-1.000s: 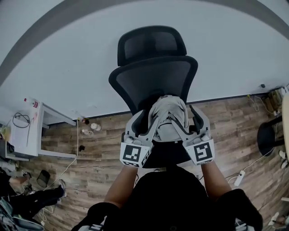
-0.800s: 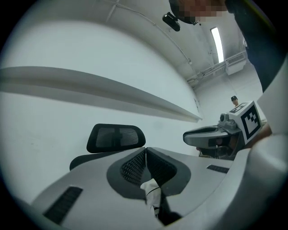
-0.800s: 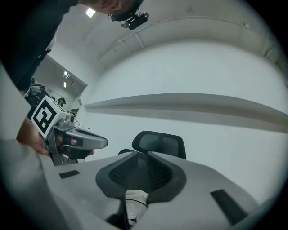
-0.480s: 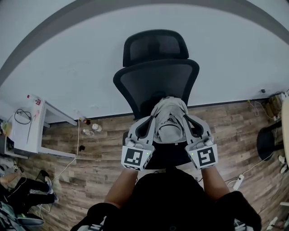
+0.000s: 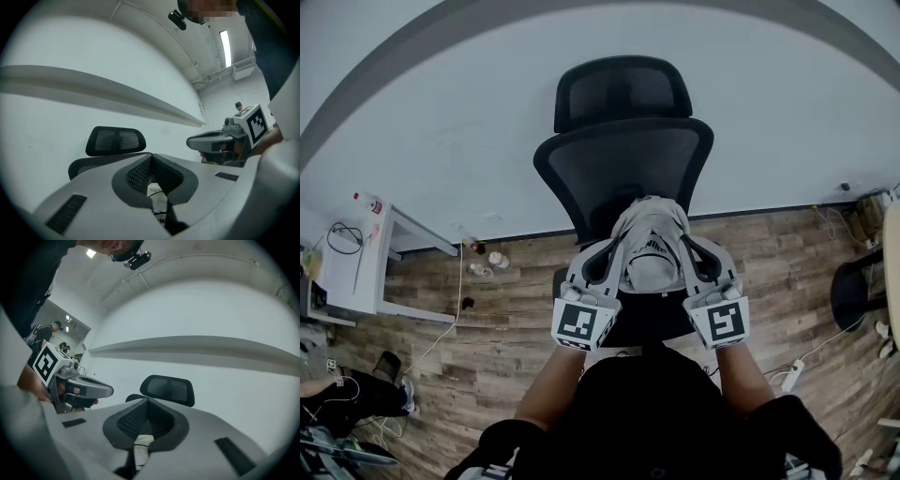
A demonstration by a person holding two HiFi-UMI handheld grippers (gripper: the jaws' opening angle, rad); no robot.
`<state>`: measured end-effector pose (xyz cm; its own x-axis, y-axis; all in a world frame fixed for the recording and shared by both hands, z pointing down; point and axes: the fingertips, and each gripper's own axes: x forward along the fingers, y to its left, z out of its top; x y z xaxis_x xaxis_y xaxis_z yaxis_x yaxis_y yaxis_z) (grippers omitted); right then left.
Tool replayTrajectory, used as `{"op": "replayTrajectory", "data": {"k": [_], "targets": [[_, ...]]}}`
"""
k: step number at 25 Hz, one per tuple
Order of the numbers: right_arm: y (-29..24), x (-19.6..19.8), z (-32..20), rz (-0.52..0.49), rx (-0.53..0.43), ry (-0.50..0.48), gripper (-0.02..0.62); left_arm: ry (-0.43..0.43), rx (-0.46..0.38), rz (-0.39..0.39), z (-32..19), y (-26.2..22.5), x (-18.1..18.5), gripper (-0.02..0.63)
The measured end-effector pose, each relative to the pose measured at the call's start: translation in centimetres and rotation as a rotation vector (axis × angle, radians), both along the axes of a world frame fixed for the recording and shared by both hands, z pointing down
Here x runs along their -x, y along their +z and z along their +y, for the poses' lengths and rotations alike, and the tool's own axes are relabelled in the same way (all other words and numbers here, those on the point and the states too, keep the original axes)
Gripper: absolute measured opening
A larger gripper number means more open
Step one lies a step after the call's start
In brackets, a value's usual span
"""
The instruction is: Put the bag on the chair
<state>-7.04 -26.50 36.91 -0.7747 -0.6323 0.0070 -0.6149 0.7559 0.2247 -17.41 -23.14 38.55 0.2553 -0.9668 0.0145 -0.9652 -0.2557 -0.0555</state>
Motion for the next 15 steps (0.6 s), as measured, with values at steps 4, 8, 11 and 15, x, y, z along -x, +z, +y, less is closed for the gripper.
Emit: {"op": "replayTrajectory", "data": {"k": [4,8,11,15], "targets": [[0.3,0.3,-0.1,0.004,0.002,-0.001,0.020,0.005,0.005,0.006,0.0,0.2,0.1,0.022],[0.7,0.6,0.5,0.017,0.001,-0.006,0.020,0.001,0.024,0.015,0.7,0.9,0.2,0.022],[0.9,0.4,0.7,0.023,0.008,0.000,0.020,0.002,0.042,0.015,0.9,1.6,0.1,0.021],[1.3,-0.1,0.2,0.027,0.020,0.010,0.020,0.005,0.039,0.008,0.6,1.4,-0.3,0.021]]}}
